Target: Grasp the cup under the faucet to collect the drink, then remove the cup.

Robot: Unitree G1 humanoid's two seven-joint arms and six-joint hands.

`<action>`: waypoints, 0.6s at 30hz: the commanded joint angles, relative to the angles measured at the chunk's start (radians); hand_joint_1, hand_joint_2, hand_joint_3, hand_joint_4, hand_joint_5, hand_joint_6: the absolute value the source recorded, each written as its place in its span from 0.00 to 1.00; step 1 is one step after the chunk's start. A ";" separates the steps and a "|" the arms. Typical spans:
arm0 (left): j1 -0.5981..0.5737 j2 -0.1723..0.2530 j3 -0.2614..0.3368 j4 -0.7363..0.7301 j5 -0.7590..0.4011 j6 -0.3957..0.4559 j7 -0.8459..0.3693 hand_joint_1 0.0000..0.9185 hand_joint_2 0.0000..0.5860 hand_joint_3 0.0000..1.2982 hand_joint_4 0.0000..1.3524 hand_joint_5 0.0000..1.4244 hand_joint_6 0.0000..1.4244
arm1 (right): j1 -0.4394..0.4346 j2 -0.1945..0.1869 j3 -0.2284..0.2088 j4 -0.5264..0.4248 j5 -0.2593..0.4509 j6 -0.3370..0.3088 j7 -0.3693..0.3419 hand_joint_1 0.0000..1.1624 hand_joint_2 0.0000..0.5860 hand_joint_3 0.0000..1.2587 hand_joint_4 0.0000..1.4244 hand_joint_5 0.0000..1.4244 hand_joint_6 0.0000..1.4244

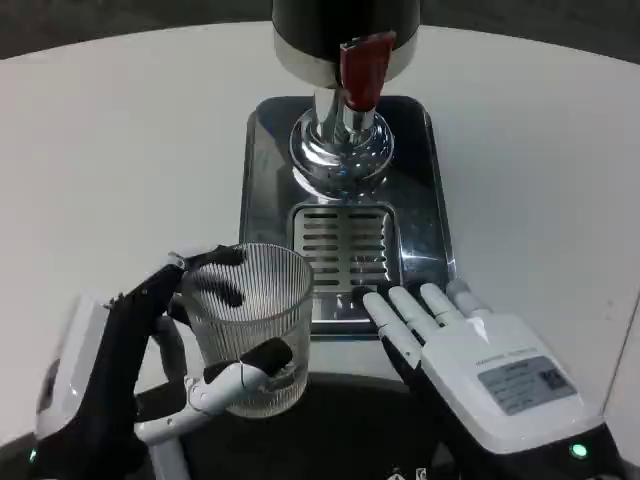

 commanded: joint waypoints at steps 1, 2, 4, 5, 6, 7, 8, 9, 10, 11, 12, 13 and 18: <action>-0.060 0.004 0.001 0.073 0.026 -0.053 0.046 0.53 0.40 0.74 0.76 0.66 0.82 | 0.032 0.013 -0.001 -0.030 -0.011 -0.006 0.008 0.68 0.46 0.00 0.00 0.00 0.00; -0.072 0.005 0.001 0.088 0.032 -0.059 0.052 0.53 0.40 0.74 0.77 0.66 0.82 | 0.037 0.014 -0.002 -0.033 -0.013 -0.007 0.007 0.68 0.46 0.00 0.00 0.00 0.00; -0.105 0.008 0.002 0.127 0.046 -0.070 0.070 0.53 0.40 0.74 0.77 0.66 0.82 | 0.045 0.017 -0.006 -0.039 -0.015 -0.007 0.008 0.68 0.46 0.00 0.00 0.00 0.00; -0.118 0.009 0.002 0.143 0.051 -0.075 0.078 0.53 0.40 0.74 0.77 0.66 0.82 | 0.050 0.018 -0.008 -0.042 -0.016 -0.006 0.008 0.68 0.46 0.00 0.00 0.00 0.00; -0.144 0.011 0.001 0.171 0.059 -0.079 0.092 0.53 0.40 0.74 0.77 0.66 0.82 | 0.057 0.019 -0.010 -0.048 -0.017 -0.007 0.009 0.68 0.46 0.00 0.00 0.00 0.00; -0.170 0.014 0.000 0.198 0.068 -0.084 0.107 0.53 0.40 0.74 0.77 0.66 0.82 | 0.064 0.020 -0.012 -0.053 -0.018 -0.007 0.009 0.68 0.46 0.00 0.00 0.00 0.00; -0.194 0.016 -0.001 0.222 0.076 -0.087 0.120 0.53 0.40 0.74 0.77 0.66 0.83 | 0.071 0.021 -0.014 -0.058 -0.019 -0.007 0.009 0.68 0.46 0.00 0.00 0.00 0.00; -0.219 0.018 -0.001 0.245 0.082 -0.092 0.132 0.53 0.40 0.74 0.77 0.66 0.83 | 0.075 0.022 -0.015 -0.060 -0.020 -0.009 0.009 0.68 0.46 0.00 0.00 0.00 0.00; -0.240 0.019 -0.002 0.263 0.087 -0.095 0.143 0.53 0.40 0.74 0.77 0.66 0.83 | 0.079 0.024 -0.016 -0.063 -0.021 -0.009 0.008 0.68 0.46 0.00 0.00 0.00 0.00; -0.270 0.019 -0.003 0.283 0.095 -0.096 0.159 0.53 0.40 0.74 0.77 0.66 0.83 | 0.084 0.025 -0.018 -0.066 -0.022 -0.010 0.008 0.68 0.46 0.00 0.00 0.00 0.00; -0.290 0.020 -0.004 0.297 0.099 -0.097 0.170 0.53 0.40 0.74 0.77 0.66 0.83 | 0.090 0.026 -0.020 -0.070 -0.022 -0.010 0.007 0.68 0.46 0.00 0.00 0.00 0.00; -0.309 0.019 -0.006 0.312 0.106 -0.098 0.183 0.53 0.40 0.74 0.77 0.67 0.83 | 0.095 0.027 -0.023 -0.073 -0.023 -0.010 0.008 0.68 0.46 0.00 0.00 0.00 0.00; -0.398 0.013 -0.023 0.403 0.139 -0.090 0.243 0.53 0.40 0.74 0.77 0.67 0.83 | 0.106 0.034 -0.028 -0.079 -0.024 -0.013 0.008 0.68 0.46 0.00 0.00 0.00 0.00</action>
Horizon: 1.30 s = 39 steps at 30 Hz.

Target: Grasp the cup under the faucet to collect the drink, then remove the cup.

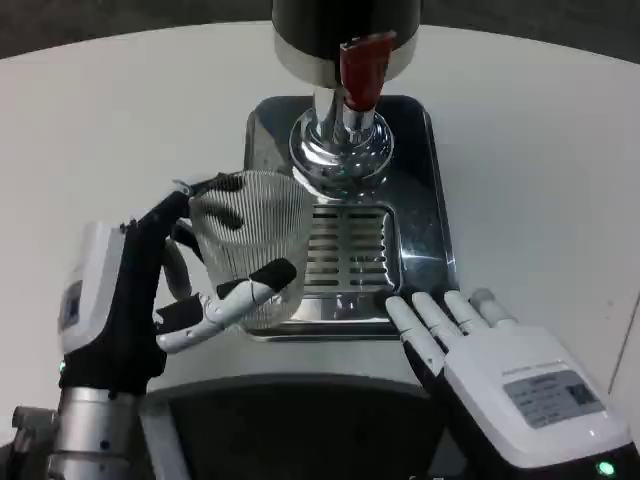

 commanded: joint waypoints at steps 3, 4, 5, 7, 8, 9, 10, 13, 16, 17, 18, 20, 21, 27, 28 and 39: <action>-0.114 -0.007 -0.031 0.125 0.047 -0.014 0.098 0.53 0.40 0.74 0.77 0.67 0.83 | 0.031 0.006 -0.013 -0.017 -0.003 -0.013 0.007 0.68 0.46 0.00 0.00 0.00 0.00; -0.137 -0.009 -0.039 0.157 0.056 -0.008 0.112 0.53 0.40 0.74 0.77 0.67 0.83 | 0.033 0.006 -0.014 -0.018 -0.003 -0.013 0.006 0.68 0.46 0.00 0.00 0.00 0.00; -0.155 -0.009 -0.046 0.181 0.062 -0.005 0.124 0.53 0.40 0.74 0.77 0.67 0.83 | 0.037 0.006 -0.016 -0.020 -0.001 -0.013 0.004 0.68 0.46 0.00 0.00 0.00 0.00; -0.186 -0.008 -0.060 0.228 0.074 -0.003 0.146 0.53 0.40 0.74 0.77 0.67 0.83 | 0.044 0.006 -0.020 -0.023 0.002 -0.014 0.001 0.68 0.46 0.00 0.00 0.00 0.00; -0.199 -0.006 -0.068 0.249 0.079 -0.003 0.155 0.53 0.40 0.74 0.77 0.67 0.83 | 0.047 0.007 -0.022 -0.023 0.004 -0.014 0.000 0.68 0.46 0.00 0.00 0.00 0.00; -0.214 -0.006 -0.079 0.274 0.085 0.000 0.164 0.53 0.40 0.74 0.77 0.67 0.83 | 0.049 0.007 -0.024 -0.024 0.006 -0.015 -0.001 0.68 0.46 0.00 0.00 0.00 0.00; -0.224 -0.004 -0.088 0.293 0.088 0.001 0.173 0.53 0.40 0.74 0.77 0.67 0.83 | 0.052 0.008 -0.026 -0.023 0.008 -0.015 -0.003 0.68 0.46 0.00 0.00 0.00 0.00; -0.251 -0.003 -0.113 0.343 0.101 0.003 0.193 0.53 0.40 0.74 0.77 0.67 0.83 | 0.057 0.010 -0.031 -0.023 0.014 -0.014 -0.008 0.68 0.46 0.00 0.00 0.00 0.00; -0.282 -0.004 -0.141 0.392 0.121 0.002 0.218 0.52 0.41 0.74 0.77 0.68 0.83 | 0.064 0.011 -0.037 -0.024 0.020 -0.015 -0.011 0.68 0.46 0.00 0.00 0.00 0.00; -0.291 -0.005 -0.148 0.405 0.126 0.002 0.226 0.52 0.41 0.74 0.77 0.68 0.83 | 0.066 0.011 -0.039 -0.025 0.022 -0.016 -0.013 0.68 0.46 0.00 0.00 0.00 0.00; -0.303 -0.005 -0.158 0.422 0.132 0.002 0.236 0.52 0.41 0.74 0.77 0.68 0.83 | 0.070 0.012 -0.042 -0.026 0.024 -0.016 -0.015 0.68 0.46 0.00 0.00 0.00 0.00; -0.326 -0.006 -0.175 0.453 0.138 0.004 0.253 0.52 0.41 0.74 0.77 0.68 0.83 | 0.076 0.014 -0.046 -0.027 0.026 -0.018 -0.018 0.68 0.46 0.00 0.00 0.00 0.00; -0.346 -0.008 -0.187 0.477 0.146 0.006 0.266 0.52 0.41 0.74 0.77 0.68 0.83 | 0.082 0.015 -0.048 -0.029 0.027 -0.017 -0.021 0.68 0.46 0.00 0.00 0.00 0.00; -0.442 -0.015 -0.241 0.586 0.175 0.007 0.337 0.51 0.41 0.74 0.77 0.68 0.83 | 0.107 0.020 -0.060 -0.035 0.036 -0.019 -0.032 0.68 0.46 0.00 0.00 0.00 0.00; -0.460 -0.016 -0.250 0.606 0.179 0.010 0.351 0.51 0.41 0.74 0.77 0.68 0.83 | 0.109 0.020 -0.063 -0.035 0.038 -0.019 -0.034 0.68 0.46 0.00 0.00 0.00 0.00; -0.566 -0.030 -0.302 0.733 0.185 0.009 0.424 0.48 0.41 0.73 0.77 0.68 0.83 | 0.116 0.011 -0.096 -0.028 0.082 -0.024 -0.037 0.68 0.46 0.00 0.00 0.00 0.00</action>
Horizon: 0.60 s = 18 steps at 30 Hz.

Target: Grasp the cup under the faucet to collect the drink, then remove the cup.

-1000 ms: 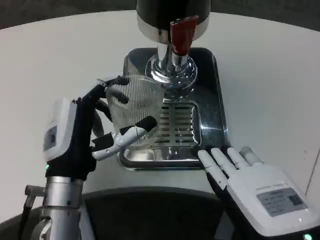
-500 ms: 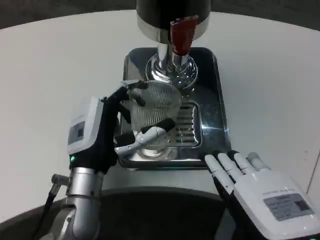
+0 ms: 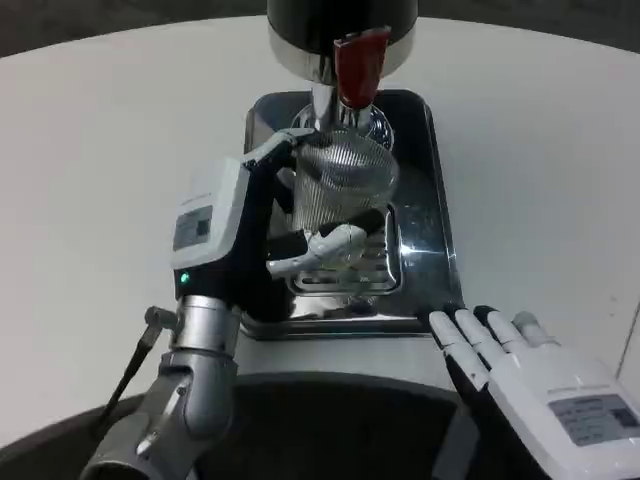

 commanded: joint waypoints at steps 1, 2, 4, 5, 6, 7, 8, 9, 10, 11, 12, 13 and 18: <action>-0.038 -0.010 -0.018 0.028 -0.006 -0.009 0.035 0.48 0.40 0.73 0.77 0.68 0.83 | 0.007 -0.004 -0.015 -0.008 0.022 -0.014 -0.016 0.68 0.46 0.00 0.00 0.00 0.00; -0.041 -0.012 -0.022 0.033 -0.007 -0.008 0.035 0.47 0.40 0.73 0.76 0.68 0.83 | 0.006 -0.006 -0.018 -0.007 0.027 -0.013 -0.016 0.68 0.46 0.00 0.00 0.00 0.00; -0.046 -0.012 -0.028 0.042 -0.009 -0.008 0.033 0.45 0.39 0.73 0.75 0.67 0.83 | 0.005 -0.009 -0.025 -0.004 0.036 -0.013 -0.017 0.68 0.46 0.00 0.00 0.00 0.00; -0.048 -0.012 -0.030 0.045 -0.009 -0.008 0.032 0.44 0.38 0.73 0.73 0.67 0.84 | 0.005 -0.011 -0.028 -0.003 0.042 -0.013 -0.018 0.68 0.46 0.00 0.00 0.00 0.00; -0.048 -0.011 -0.032 0.048 -0.010 -0.008 0.031 0.42 0.37 0.72 0.71 0.67 0.84 | 0.005 -0.012 -0.030 -0.002 0.047 -0.014 -0.021 0.68 0.46 0.00 0.00 0.00 0.00; -0.048 -0.010 -0.034 0.051 -0.010 -0.009 0.030 0.41 0.36 0.72 0.70 0.67 0.85 | 0.005 -0.012 -0.032 -0.001 0.050 -0.014 -0.023 0.68 0.46 0.00 0.00 0.00 0.00; -0.047 -0.008 -0.036 0.053 -0.010 -0.011 0.030 0.38 0.35 0.70 0.68 0.66 0.85 | 0.004 -0.013 -0.034 0.000 0.053 -0.015 -0.025 0.68 0.46 0.00 0.00 0.00 0.00; -0.047 -0.007 -0.037 0.055 -0.011 -0.012 0.029 0.36 0.32 0.69 0.66 0.66 0.85 | 0.003 -0.013 -0.035 0.001 0.056 -0.015 -0.026 0.68 0.46 0.00 0.00 0.00 0.00; -0.046 -0.005 -0.039 0.058 -0.010 -0.014 0.027 0.34 0.31 0.68 0.65 0.66 0.85 | 0.003 -0.014 -0.035 0.002 0.058 -0.015 -0.027 0.68 0.46 0.00 0.00 0.00 0.00; -0.045 -0.003 -0.041 0.060 -0.010 -0.015 0.026 0.32 0.29 0.66 0.63 0.65 0.85 | 0.000 -0.015 -0.036 0.006 0.060 -0.015 -0.029 0.68 0.46 0.00 0.00 0.00 0.00; -0.044 -0.001 -0.043 0.062 -0.010 -0.017 0.025 0.30 0.27 0.63 0.60 0.64 0.85 | -0.003 -0.015 -0.036 0.009 0.063 -0.014 -0.030 0.68 0.46 0.00 0.00 0.00 0.00; -0.044 0.001 -0.045 0.064 -0.010 -0.017 0.024 0.27 0.23 0.59 0.57 0.64 0.85 | -0.006 -0.015 -0.037 0.012 0.064 -0.014 -0.032 0.68 0.46 0.00 0.00 0.00 0.00; -0.046 0.010 -0.050 0.079 -0.016 -0.024 0.013 0.19 0.11 0.42 0.41 0.57 0.82 | -0.017 -0.016 -0.039 0.024 0.072 -0.012 -0.037 0.68 0.46 0.00 0.00 0.00 0.00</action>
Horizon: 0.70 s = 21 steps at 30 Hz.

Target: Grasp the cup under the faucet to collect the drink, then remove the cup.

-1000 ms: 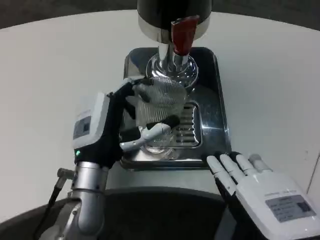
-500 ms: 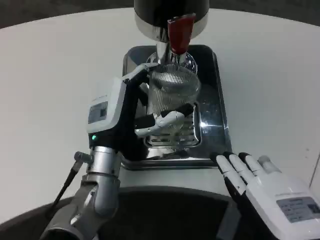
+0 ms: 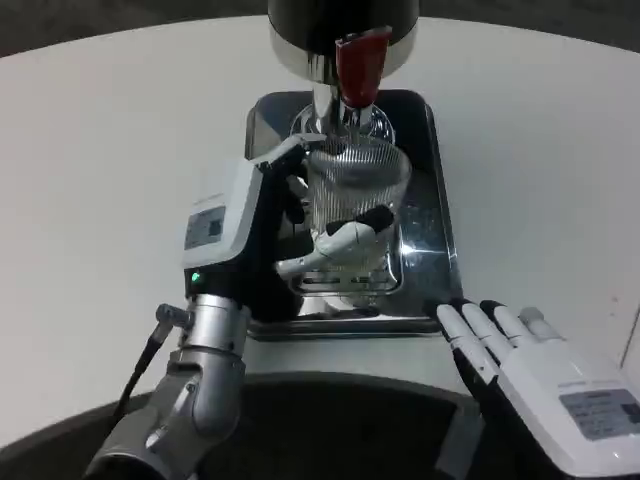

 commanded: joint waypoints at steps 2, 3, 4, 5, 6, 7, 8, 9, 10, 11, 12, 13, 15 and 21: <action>-0.016 0.017 -0.010 0.019 -0.014 -0.023 -0.002 0.18 0.08 0.37 0.35 0.53 0.78 | 0.000 -0.005 -0.008 0.013 0.012 -0.009 -0.020 0.68 0.46 0.00 0.00 0.00 0.00; -0.017 0.020 -0.011 0.022 -0.016 -0.026 -0.006 0.18 0.06 0.35 0.33 0.51 0.75 | -0.001 -0.004 -0.008 0.014 0.012 -0.009 -0.021 0.68 0.46 0.00 0.00 0.00 0.00; -0.017 0.023 -0.012 0.025 -0.018 -0.030 -0.009 0.17 0.04 0.32 0.30 0.49 0.72 | -0.002 -0.003 -0.007 0.016 0.013 -0.008 -0.022 0.68 0.46 0.00 0.00 0.00 0.00; -0.018 0.025 -0.013 0.027 -0.018 -0.032 -0.011 0.16 0.02 0.30 0.27 0.47 0.70 | -0.002 -0.003 -0.007 0.017 0.013 -0.008 -0.023 0.68 0.46 0.00 0.00 0.00 0.00; -0.019 0.027 -0.015 0.029 -0.018 -0.035 -0.012 0.15 0.01 0.29 0.25 0.45 0.68 | -0.003 -0.003 -0.007 0.018 0.013 -0.007 -0.023 0.68 0.46 0.00 0.00 0.00 0.00; -0.019 0.029 -0.016 0.030 -0.019 -0.037 -0.013 0.14 0.00 0.28 0.23 0.44 0.66 | -0.003 -0.002 -0.007 0.019 0.013 -0.007 -0.024 0.68 0.46 0.00 0.00 0.00 0.00; -0.019 0.031 -0.018 0.031 -0.019 -0.038 -0.013 0.13 0.00 0.27 0.22 0.42 0.65 | -0.003 -0.001 -0.007 0.019 0.013 -0.006 -0.024 0.68 0.46 0.00 0.00 0.00 0.00; -0.020 0.032 -0.020 0.032 -0.020 -0.039 -0.013 0.13 0.00 0.26 0.21 0.42 0.63 | -0.004 -0.001 -0.007 0.019 0.013 -0.006 -0.025 0.68 0.46 0.00 0.00 0.00 0.00; -0.020 0.035 -0.022 0.033 -0.021 -0.043 -0.014 0.13 0.00 0.25 0.20 0.41 0.61 | -0.004 0.000 -0.007 0.020 0.014 -0.006 -0.025 0.68 0.46 0.00 0.00 0.00 0.00; -0.020 0.039 -0.024 0.034 -0.021 -0.045 -0.014 0.13 0.00 0.24 0.20 0.39 0.59 | -0.004 0.000 -0.007 0.020 0.014 -0.006 -0.026 0.68 0.46 0.00 0.00 0.00 0.00; -0.019 0.042 -0.026 0.033 -0.021 -0.047 -0.013 0.12 0.00 0.23 0.19 0.38 0.58 | -0.004 0.000 -0.006 0.021 0.014 -0.005 -0.026 0.68 0.46 0.00 0.00 0.00 0.00; -0.018 0.045 -0.027 0.032 -0.021 -0.048 -0.013 0.11 0.00 0.23 0.18 0.38 0.57 | -0.004 0.000 -0.006 0.021 0.015 -0.006 -0.027 0.69 0.46 0.00 0.00 0.00 0.00; -0.015 0.051 -0.026 0.027 -0.023 -0.050 -0.011 0.11 0.00 0.23 0.18 0.37 0.56 | -0.005 0.000 -0.004 0.022 0.015 -0.006 -0.028 0.69 0.46 0.00 0.00 0.00 0.00; 0.009 0.070 -0.019 -0.004 -0.041 -0.057 -0.011 0.10 0.00 0.23 0.19 0.37 0.56 | -0.008 0.001 -0.002 0.025 0.013 -0.006 -0.029 0.69 0.46 0.00 0.00 0.00 0.00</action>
